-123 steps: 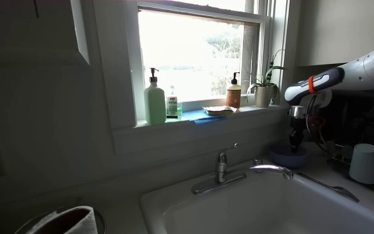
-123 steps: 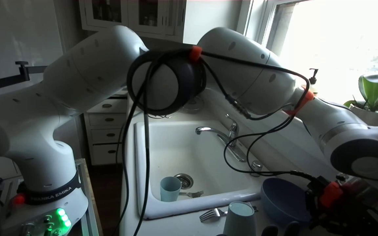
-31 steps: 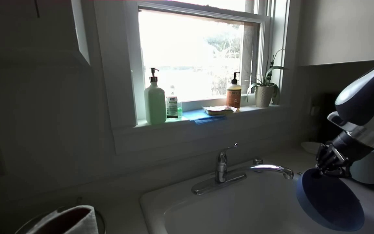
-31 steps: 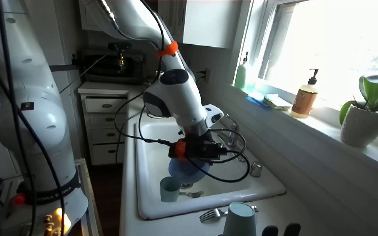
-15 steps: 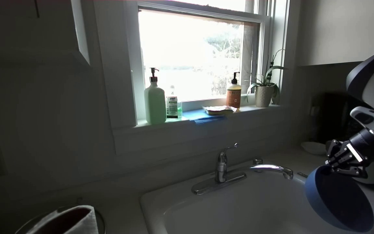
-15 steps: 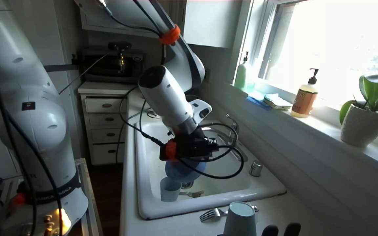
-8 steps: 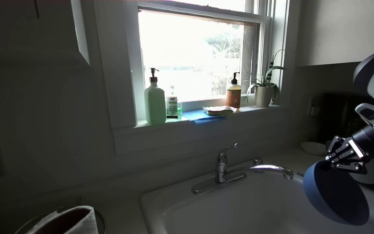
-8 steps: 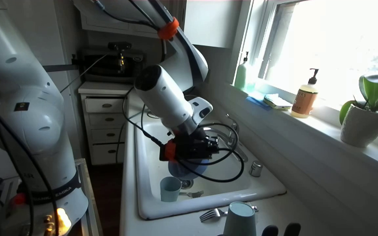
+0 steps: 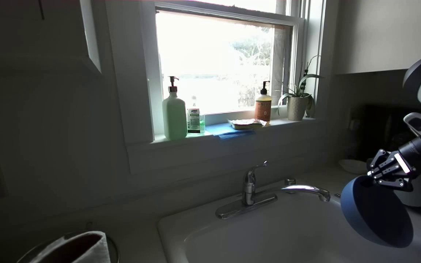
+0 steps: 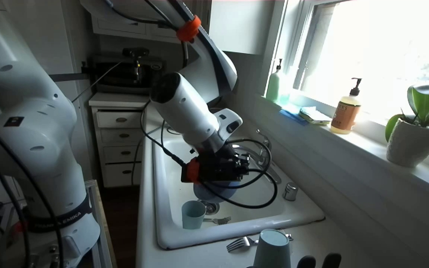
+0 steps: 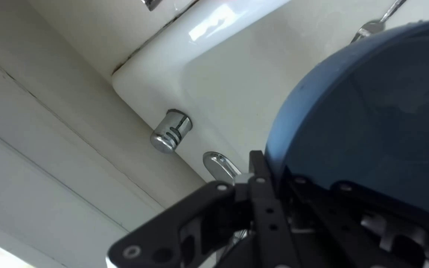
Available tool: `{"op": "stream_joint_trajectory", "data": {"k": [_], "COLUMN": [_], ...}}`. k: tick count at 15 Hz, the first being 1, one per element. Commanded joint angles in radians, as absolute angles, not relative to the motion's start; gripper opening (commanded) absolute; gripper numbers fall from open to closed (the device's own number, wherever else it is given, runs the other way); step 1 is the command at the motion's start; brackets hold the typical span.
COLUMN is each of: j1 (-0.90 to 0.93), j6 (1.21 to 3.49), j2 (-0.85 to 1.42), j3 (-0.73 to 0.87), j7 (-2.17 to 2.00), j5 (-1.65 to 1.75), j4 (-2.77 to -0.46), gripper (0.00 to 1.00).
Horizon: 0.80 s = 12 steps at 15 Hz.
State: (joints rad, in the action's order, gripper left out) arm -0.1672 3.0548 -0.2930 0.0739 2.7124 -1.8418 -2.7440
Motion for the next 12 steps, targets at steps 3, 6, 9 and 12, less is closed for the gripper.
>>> {"op": "stream_joint_trajectory", "data": {"k": [3,6,9,12], "j1": [-0.171,-0.171,-0.168,-0.162], "j6": [3.055,3.055,3.054,3.05], "j2": [-0.274,-0.269,-0.274,-0.272], "j3": [0.06,0.058,0.043,0.027], "j7": [2.712,2.712,2.748,2.758], "j5": [-1.843,-1.843,-1.885,-1.909], "j4": [-2.748,-2.748,-2.748,-2.748], "gripper": [0.05,0.05,0.01,0.01]}}
